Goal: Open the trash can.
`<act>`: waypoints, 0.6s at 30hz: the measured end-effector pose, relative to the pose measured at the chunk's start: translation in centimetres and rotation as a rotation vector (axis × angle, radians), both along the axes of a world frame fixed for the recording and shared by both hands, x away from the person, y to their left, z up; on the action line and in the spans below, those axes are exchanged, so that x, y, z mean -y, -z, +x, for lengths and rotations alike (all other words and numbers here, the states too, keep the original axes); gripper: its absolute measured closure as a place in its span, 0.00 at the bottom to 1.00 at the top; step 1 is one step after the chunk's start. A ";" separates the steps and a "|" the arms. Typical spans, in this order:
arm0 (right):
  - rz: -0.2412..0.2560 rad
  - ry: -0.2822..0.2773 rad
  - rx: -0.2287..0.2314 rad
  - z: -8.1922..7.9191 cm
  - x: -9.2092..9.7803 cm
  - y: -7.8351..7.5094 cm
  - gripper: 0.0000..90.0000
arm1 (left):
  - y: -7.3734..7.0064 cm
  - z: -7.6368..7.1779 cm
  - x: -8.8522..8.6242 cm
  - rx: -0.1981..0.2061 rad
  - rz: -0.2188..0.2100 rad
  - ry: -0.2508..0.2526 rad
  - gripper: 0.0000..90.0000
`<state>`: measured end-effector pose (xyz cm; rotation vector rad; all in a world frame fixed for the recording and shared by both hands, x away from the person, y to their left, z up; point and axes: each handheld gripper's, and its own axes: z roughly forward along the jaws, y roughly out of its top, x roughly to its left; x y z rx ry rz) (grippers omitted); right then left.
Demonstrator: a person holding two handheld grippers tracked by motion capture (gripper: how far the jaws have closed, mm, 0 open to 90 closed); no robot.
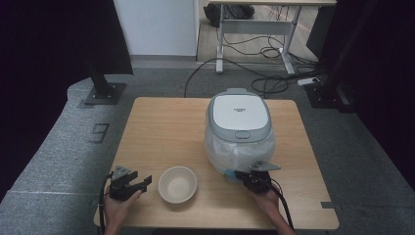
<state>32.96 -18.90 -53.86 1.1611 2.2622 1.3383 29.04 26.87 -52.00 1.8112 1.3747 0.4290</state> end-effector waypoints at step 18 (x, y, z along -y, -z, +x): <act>-0.044 0.007 0.003 0.0 -0.4 0.0 0.99 | 0.0 0.0 0.0 -0.005 0.000 0.002 0.37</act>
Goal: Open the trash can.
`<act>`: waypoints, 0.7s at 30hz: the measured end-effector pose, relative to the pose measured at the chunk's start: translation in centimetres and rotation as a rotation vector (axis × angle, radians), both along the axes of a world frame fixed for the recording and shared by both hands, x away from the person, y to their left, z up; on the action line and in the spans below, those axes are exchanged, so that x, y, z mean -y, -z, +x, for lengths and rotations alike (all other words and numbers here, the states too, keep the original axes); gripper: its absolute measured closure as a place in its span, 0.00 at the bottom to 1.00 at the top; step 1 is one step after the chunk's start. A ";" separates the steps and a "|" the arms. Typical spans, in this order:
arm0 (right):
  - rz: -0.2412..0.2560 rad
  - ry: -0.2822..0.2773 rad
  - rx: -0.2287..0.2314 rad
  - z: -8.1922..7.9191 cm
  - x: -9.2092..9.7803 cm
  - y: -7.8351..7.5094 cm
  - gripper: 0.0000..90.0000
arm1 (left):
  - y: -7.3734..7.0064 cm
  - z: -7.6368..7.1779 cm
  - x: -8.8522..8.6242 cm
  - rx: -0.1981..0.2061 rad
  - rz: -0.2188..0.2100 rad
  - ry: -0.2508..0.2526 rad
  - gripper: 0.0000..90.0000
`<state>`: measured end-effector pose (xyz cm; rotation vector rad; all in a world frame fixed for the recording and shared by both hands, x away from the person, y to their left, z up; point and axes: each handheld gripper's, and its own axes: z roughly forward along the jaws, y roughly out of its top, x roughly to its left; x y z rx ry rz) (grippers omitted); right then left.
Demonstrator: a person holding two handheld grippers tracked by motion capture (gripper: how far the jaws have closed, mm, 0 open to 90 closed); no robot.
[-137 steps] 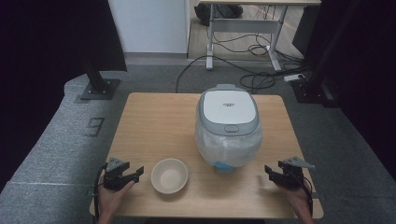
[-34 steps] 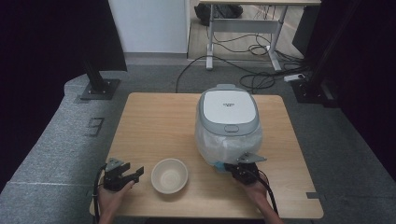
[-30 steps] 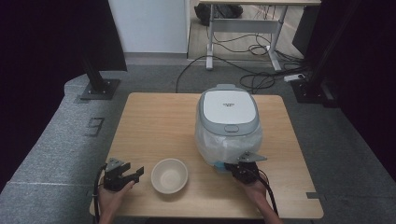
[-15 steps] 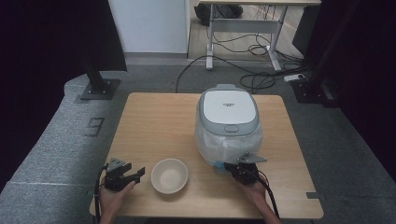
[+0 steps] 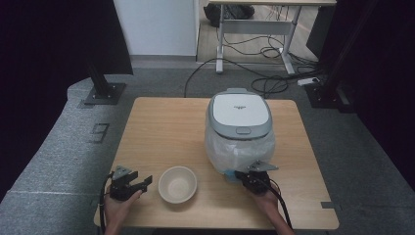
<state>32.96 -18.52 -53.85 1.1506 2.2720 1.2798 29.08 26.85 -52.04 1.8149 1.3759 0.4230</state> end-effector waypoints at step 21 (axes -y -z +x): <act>-0.023 -0.006 -0.033 0.3 -0.2 0.7 0.99 | 0.0 0.0 0.0 0.001 0.001 0.003 0.37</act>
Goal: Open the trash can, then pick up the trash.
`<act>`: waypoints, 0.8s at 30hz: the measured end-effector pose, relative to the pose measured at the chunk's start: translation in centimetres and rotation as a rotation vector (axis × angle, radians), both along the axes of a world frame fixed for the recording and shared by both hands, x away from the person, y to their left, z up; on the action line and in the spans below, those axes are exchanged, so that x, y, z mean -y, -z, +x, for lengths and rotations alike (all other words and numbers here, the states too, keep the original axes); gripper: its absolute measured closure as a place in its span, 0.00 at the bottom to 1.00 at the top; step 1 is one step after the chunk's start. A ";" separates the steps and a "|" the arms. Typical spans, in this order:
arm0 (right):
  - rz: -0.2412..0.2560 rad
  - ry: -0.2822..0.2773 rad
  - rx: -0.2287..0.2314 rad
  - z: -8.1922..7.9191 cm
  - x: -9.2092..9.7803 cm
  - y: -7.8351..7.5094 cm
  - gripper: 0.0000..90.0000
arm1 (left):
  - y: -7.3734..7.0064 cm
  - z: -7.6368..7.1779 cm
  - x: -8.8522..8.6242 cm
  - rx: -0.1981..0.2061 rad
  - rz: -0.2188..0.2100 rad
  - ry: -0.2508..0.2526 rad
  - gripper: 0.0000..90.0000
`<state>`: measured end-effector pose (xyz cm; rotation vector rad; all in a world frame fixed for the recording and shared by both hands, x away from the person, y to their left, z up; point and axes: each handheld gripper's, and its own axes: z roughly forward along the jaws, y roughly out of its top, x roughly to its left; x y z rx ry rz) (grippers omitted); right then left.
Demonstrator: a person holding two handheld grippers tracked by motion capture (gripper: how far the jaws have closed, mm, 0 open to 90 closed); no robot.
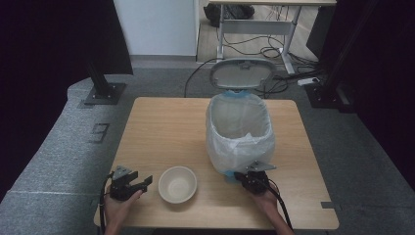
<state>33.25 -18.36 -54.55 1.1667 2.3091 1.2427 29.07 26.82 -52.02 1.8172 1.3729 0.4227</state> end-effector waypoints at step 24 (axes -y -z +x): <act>0.000 -0.004 -0.003 0.1 0.0 0.0 0.99 | -0.5 0.2 1.0 0.019 -0.030 0.027 0.39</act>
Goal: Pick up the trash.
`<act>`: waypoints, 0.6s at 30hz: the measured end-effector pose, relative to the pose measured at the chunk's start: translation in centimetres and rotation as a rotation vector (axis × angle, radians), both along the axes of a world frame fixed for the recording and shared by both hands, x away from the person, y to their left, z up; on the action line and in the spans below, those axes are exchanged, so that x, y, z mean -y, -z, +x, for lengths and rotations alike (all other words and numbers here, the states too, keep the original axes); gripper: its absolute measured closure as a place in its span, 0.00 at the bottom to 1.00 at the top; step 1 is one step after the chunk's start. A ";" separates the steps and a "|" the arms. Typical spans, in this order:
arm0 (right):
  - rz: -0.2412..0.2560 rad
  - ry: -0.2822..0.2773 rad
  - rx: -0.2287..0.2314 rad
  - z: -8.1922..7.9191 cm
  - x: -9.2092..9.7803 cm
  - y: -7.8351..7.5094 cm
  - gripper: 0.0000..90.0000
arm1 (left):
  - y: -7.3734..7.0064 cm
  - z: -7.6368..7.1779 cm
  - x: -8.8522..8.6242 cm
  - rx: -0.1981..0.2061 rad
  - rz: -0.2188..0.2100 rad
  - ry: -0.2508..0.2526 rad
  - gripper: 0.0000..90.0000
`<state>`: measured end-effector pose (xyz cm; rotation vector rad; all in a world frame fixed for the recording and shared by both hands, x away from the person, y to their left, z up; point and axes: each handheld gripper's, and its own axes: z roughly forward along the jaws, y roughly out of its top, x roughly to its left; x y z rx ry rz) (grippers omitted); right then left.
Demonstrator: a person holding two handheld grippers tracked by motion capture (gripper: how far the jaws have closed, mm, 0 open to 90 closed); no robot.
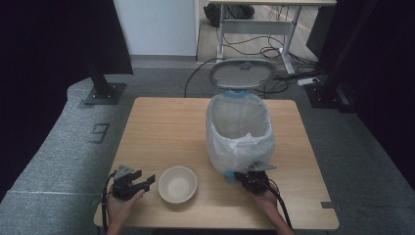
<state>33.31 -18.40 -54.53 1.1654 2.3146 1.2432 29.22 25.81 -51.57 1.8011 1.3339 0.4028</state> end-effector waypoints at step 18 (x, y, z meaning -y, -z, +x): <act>0.001 0.002 0.001 0.0 0.0 0.0 0.99 | 0.3 0.8 2.7 -0.032 0.005 0.078 0.41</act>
